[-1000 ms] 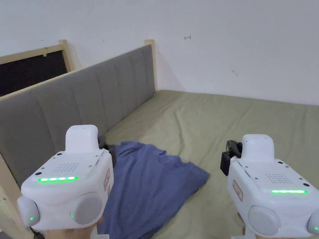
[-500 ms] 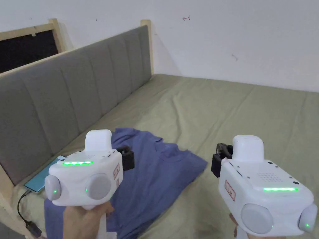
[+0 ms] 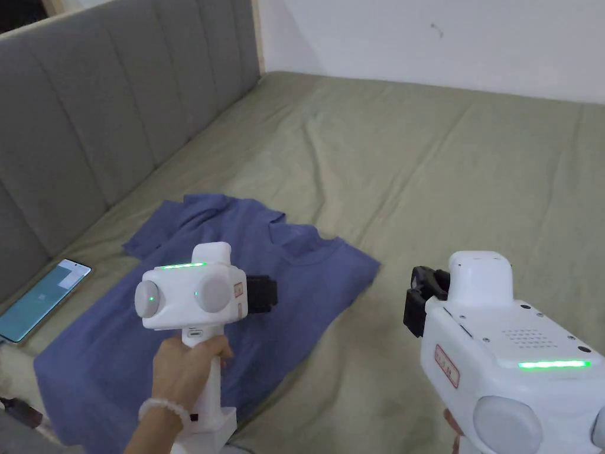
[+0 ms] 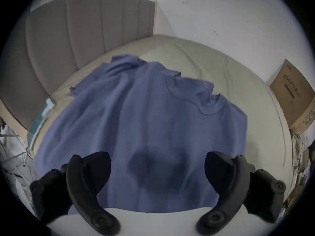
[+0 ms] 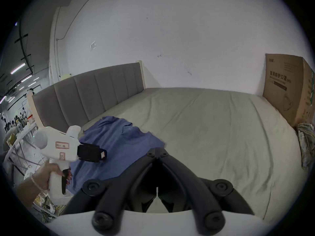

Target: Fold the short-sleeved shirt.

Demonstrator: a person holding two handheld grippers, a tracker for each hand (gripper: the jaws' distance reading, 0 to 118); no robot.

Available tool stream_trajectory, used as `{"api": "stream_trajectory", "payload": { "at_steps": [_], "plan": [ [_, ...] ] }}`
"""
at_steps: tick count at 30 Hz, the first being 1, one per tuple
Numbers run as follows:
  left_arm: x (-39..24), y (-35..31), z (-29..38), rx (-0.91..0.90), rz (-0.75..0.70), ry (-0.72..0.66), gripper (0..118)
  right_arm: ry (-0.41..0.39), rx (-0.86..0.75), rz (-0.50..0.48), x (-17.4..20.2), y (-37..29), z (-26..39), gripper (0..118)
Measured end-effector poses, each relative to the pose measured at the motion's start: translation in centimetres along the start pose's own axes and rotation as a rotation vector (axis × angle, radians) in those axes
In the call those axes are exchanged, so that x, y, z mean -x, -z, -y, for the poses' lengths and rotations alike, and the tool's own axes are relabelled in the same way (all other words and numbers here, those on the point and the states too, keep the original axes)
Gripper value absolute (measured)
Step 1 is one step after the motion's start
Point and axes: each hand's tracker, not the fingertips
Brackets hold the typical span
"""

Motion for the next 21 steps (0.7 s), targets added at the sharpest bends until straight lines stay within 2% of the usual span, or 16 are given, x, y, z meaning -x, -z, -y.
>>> {"api": "stream_trajectory", "payload": {
  "at_steps": [1, 2, 4, 6, 9, 11, 12, 14, 15, 16, 21],
  "plan": [
    [-0.1, 0.9, 0.0, 0.031, 0.001, 0.006, 110, 0.0, 0.009, 0.006, -0.2, 0.3, 0.3, 1],
    [-0.3, 2.0, 0.0, 0.075, 0.006, 0.021, 103, -0.002, 0.021, 0.013, -0.4, 0.6, 0.5, 1],
    [-0.7, 3.9, 0.4, 0.176, -0.005, 0.07, 99, -0.002, 0.042, 0.018, -0.8, 1.1, 0.9, 1],
    [-1.3, 2.5, 0.5, 0.103, -0.018, 0.088, 92, 0.008, 0.057, 0.022, -1.2, 1.4, 1.3, 1],
    [-1.6, 1.2, 0.3, 0.106, -0.001, 0.099, 60, 0.034, 0.065, 0.02, -1.7, 1.7, 1.6, 1],
    [-1.5, 0.7, 0.0, 0.107, -0.004, 0.091, 16, 0.054, 0.074, 0.021, -1.9, 1.8, 1.7, 1],
    [-1.3, 0.5, -0.2, 0.109, -0.004, 0.084, 7, 0.064, 0.075, 0.018, -2.0, 1.7, 1.8, 1],
    [-0.8, 0.4, -0.6, 0.121, -0.029, 0.034, 7, 0.077, 0.079, 0.016, -2.1, 1.5, 1.8, 1],
    [-0.5, 0.5, -0.7, 0.148, 0.022, -0.011, 7, 0.081, 0.081, 0.02, -2.1, 1.4, 2.0, 1],
    [-0.4, 0.4, -0.7, 0.141, 0.014, -0.033, 7, 0.087, 0.083, 0.024, -2.1, 1.3, 2.0, 1],
    [-1.0, -0.7, -1.5, 0.146, 0.002, -0.002, 7, 0.098, 0.087, 0.032, -2.6, 0.4, 2.1, 1]
  ]
}}
